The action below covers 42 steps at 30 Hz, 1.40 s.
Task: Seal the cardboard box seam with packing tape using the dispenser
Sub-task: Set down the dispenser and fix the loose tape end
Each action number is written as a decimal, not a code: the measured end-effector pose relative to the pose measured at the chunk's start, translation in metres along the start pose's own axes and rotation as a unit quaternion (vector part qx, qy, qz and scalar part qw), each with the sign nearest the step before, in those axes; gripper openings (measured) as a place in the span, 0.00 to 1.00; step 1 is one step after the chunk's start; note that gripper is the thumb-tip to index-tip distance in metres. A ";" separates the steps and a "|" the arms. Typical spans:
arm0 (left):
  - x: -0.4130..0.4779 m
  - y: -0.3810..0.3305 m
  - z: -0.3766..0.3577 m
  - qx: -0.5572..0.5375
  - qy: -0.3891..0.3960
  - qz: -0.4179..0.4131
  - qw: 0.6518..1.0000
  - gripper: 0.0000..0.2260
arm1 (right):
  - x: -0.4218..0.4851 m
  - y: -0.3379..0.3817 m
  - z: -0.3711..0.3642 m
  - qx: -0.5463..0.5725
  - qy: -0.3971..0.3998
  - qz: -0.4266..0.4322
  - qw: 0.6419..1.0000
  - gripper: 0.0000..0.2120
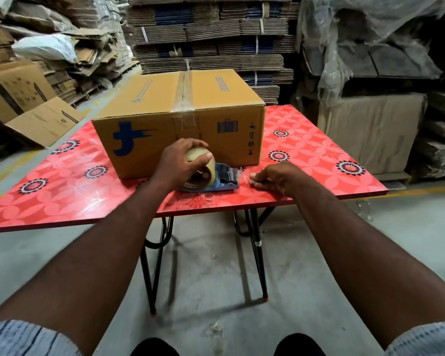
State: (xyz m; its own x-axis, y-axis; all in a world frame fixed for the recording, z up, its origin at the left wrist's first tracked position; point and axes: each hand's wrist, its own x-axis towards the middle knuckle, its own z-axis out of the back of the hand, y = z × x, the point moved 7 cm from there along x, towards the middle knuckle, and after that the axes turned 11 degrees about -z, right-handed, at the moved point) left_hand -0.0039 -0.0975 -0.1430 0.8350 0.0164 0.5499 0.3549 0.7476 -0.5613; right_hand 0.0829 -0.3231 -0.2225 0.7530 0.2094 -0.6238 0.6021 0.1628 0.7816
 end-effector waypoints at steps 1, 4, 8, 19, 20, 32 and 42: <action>-0.001 0.001 0.001 -0.011 -0.006 0.005 1.000 0.14 | 0.000 0.000 0.001 -0.002 -0.005 0.000 1.000 0.04; -0.004 0.004 0.003 -0.032 -0.022 0.023 0.999 0.14 | -0.002 0.000 0.002 0.004 -0.010 -0.004 1.000 0.05; -0.003 0.000 0.000 -0.014 -0.019 0.030 0.999 0.12 | -0.008 -0.001 0.001 0.050 0.043 -0.021 0.998 0.07; 0.011 -0.038 -0.027 0.287 0.065 0.015 0.956 0.16 | -0.017 0.000 -0.005 0.080 0.096 0.007 0.992 0.14; 0.010 -0.037 -0.026 0.280 0.057 0.014 0.958 0.15 | -0.016 0.002 -0.007 0.059 0.092 0.011 0.994 0.17; 0.003 -0.017 -0.002 0.186 -0.002 0.041 0.982 0.11 | -0.009 -0.001 -0.017 -0.001 0.037 0.049 0.998 0.05; 0.011 -0.002 0.003 0.050 0.048 0.084 0.994 0.10 | -0.015 0.000 -0.016 -0.041 0.000 0.034 0.999 0.07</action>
State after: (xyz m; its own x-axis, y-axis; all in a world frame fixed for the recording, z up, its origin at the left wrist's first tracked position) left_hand 0.0036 -0.0965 -0.1341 0.9166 0.0871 0.3903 0.1677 0.8023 -0.5729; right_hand 0.0671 -0.3112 -0.2134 0.7912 0.2225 -0.5696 0.5260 0.2276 0.8195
